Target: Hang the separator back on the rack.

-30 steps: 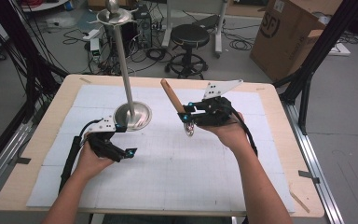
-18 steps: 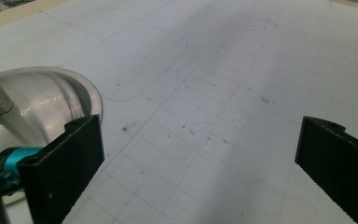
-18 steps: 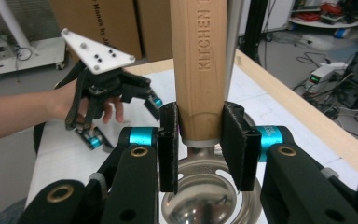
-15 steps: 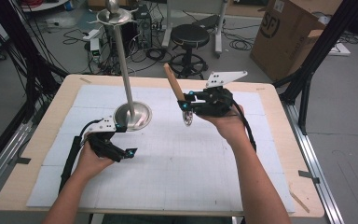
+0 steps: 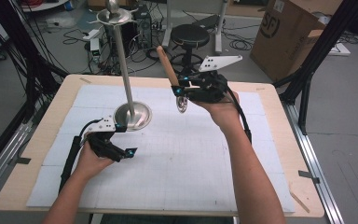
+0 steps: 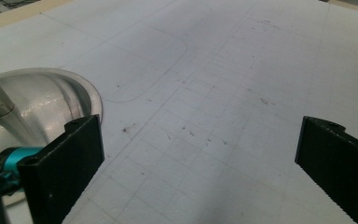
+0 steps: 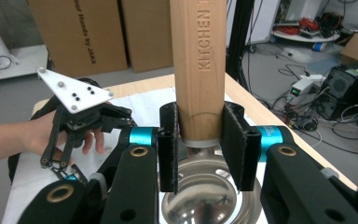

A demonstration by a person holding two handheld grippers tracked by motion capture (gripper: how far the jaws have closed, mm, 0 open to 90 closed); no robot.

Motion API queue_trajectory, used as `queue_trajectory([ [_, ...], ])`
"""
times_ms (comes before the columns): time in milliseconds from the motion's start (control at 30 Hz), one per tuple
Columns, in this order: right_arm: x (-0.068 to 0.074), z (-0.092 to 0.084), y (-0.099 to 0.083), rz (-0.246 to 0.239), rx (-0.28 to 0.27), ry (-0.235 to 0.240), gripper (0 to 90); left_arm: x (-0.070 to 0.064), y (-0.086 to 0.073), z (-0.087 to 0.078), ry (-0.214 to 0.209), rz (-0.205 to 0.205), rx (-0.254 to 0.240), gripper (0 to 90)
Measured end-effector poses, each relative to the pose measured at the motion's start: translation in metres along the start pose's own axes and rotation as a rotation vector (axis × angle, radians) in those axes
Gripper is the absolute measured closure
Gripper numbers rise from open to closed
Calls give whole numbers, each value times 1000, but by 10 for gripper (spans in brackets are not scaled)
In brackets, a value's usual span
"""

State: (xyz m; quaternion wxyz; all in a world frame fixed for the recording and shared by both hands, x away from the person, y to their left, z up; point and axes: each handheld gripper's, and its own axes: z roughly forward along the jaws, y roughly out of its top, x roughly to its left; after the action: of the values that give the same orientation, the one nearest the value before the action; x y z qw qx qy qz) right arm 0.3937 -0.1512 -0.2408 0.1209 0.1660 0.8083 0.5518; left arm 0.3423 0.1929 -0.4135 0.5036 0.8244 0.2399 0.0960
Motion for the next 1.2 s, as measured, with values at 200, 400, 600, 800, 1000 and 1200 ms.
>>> queue_trajectory([
  [200, -2, 5, 8, 3, -32, -1, 685, -1, 0, 1, -2, 1, 1, 17],
  [400, -4, 9, 11, 4, -44, -9, 684, 0, 0, 1, -4, 0, 0, 17],
  [600, -8, 12, 20, 8, -40, -22, 684, 0, 0, 1, -3, 0, 0, 17],
  [800, -12, 18, 32, 16, -60, -15, 684, 0, -1, 2, -6, 1, 4, 17],
  [1000, -18, 27, 43, 14, -54, -20, 684, 1, -1, 2, -10, -8, -13, 17],
  [1200, -22, 34, 53, 14, -40, -27, 684, 0, 0, 1, -6, -4, -10, 17],
])
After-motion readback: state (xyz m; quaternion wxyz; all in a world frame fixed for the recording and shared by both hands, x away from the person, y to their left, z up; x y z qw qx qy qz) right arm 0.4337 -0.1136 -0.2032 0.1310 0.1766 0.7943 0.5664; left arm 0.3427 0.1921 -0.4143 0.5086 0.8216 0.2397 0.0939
